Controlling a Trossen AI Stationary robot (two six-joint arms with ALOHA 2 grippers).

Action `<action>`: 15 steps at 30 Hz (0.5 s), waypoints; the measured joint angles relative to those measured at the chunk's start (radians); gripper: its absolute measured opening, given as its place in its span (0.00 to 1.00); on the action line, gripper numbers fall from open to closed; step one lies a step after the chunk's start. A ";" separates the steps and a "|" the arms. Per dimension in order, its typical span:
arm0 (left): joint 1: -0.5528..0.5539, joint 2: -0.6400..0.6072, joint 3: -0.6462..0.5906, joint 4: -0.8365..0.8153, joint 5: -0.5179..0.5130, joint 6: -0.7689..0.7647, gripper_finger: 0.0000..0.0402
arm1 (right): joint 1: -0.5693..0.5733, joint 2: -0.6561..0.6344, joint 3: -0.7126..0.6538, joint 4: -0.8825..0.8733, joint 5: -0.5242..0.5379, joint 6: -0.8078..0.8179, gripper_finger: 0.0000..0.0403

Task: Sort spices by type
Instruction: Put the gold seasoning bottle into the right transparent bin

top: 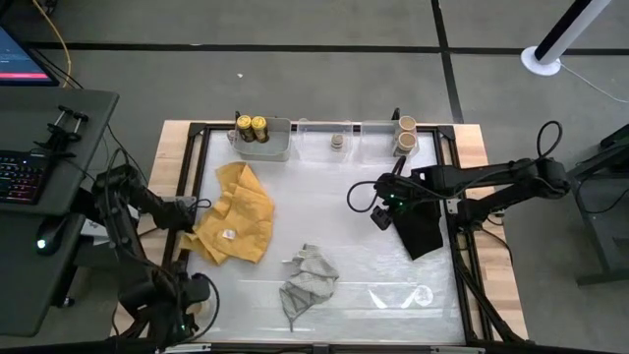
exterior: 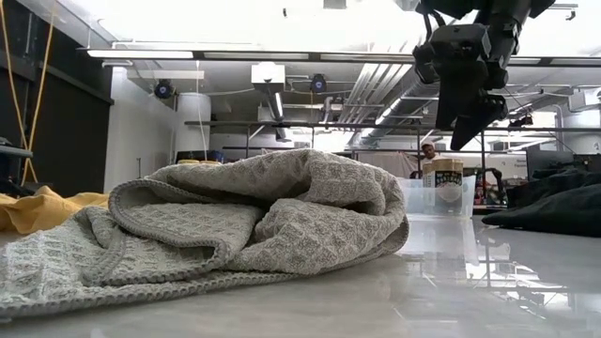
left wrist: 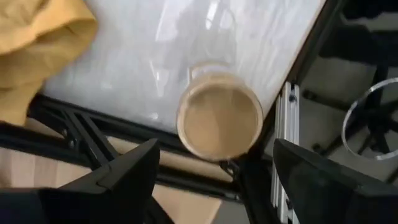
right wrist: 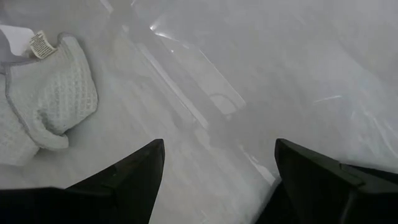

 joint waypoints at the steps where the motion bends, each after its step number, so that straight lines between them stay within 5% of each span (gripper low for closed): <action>1: -0.005 0.002 0.000 -0.001 -0.019 -0.006 0.75 | 0.000 0.000 0.000 0.000 0.000 0.000 0.75; 15: -0.058 0.003 -0.030 0.070 -0.087 -0.060 0.75 | 0.000 0.000 0.000 0.000 0.028 0.001 0.75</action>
